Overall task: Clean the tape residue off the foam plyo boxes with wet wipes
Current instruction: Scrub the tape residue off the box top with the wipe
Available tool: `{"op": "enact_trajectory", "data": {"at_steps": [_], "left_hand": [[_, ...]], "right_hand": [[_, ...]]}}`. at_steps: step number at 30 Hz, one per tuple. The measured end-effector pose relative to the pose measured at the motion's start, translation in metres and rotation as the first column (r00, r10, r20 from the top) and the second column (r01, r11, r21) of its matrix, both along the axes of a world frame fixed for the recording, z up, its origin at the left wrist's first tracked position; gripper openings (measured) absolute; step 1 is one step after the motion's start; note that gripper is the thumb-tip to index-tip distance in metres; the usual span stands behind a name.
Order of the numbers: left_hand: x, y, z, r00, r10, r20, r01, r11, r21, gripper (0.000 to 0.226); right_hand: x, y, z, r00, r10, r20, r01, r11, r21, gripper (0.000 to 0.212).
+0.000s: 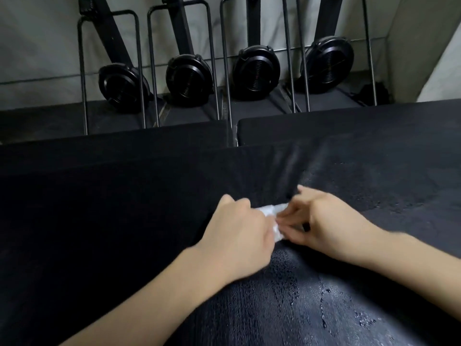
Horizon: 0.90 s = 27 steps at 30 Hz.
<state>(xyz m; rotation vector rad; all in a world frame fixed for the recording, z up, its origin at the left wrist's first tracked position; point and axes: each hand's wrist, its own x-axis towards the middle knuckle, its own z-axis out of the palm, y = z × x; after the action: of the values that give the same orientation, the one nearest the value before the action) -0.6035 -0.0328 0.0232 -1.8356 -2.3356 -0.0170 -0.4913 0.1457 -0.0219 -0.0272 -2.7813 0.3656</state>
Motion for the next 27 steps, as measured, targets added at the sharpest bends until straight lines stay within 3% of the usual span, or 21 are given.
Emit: {"op": "enact_trajectory", "data": {"at_steps": [5, 8, 10, 15, 21, 27], "left_hand": [[-0.005, -0.005, -0.003, 0.999, 0.048, -0.006, -0.048, 0.998, -0.029, 0.037], [-0.026, 0.021, 0.002, 0.991, 0.130, -0.025, -0.131, 0.990, -0.053, 0.037], [-0.041, 0.038, 0.001, 0.977, 0.209, 0.041, -0.205, 0.974, -0.094, 0.038], [-0.050, 0.049, -0.009, 0.960, 0.270, 0.076, -0.264, 0.961, -0.084, 0.037], [0.004, -0.004, -0.009, 0.988, 0.104, 0.118, -0.104, 0.995, -0.009, 0.032], [0.073, -0.070, -0.015, 0.997, -0.035, 0.064, 0.032, 0.999, 0.040, 0.030]], "right_hand": [[-0.006, -0.004, -0.010, 0.995, -0.010, -0.097, 0.014, 0.999, 0.048, 0.038], [-0.041, 0.013, -0.010, 0.992, -0.115, -0.041, 0.117, 0.992, 0.049, 0.030], [-0.062, 0.023, -0.014, 0.985, -0.174, -0.004, 0.174, 0.985, 0.021, 0.023], [-0.071, 0.024, -0.015, 0.977, -0.213, 0.016, 0.213, 0.977, 0.019, 0.027], [0.006, -0.019, -0.010, 0.990, -0.126, -0.061, 0.124, 0.992, -0.026, 0.045], [0.092, -0.070, -0.014, 0.995, -0.031, -0.096, 0.036, 0.998, 0.046, 0.034]]}}
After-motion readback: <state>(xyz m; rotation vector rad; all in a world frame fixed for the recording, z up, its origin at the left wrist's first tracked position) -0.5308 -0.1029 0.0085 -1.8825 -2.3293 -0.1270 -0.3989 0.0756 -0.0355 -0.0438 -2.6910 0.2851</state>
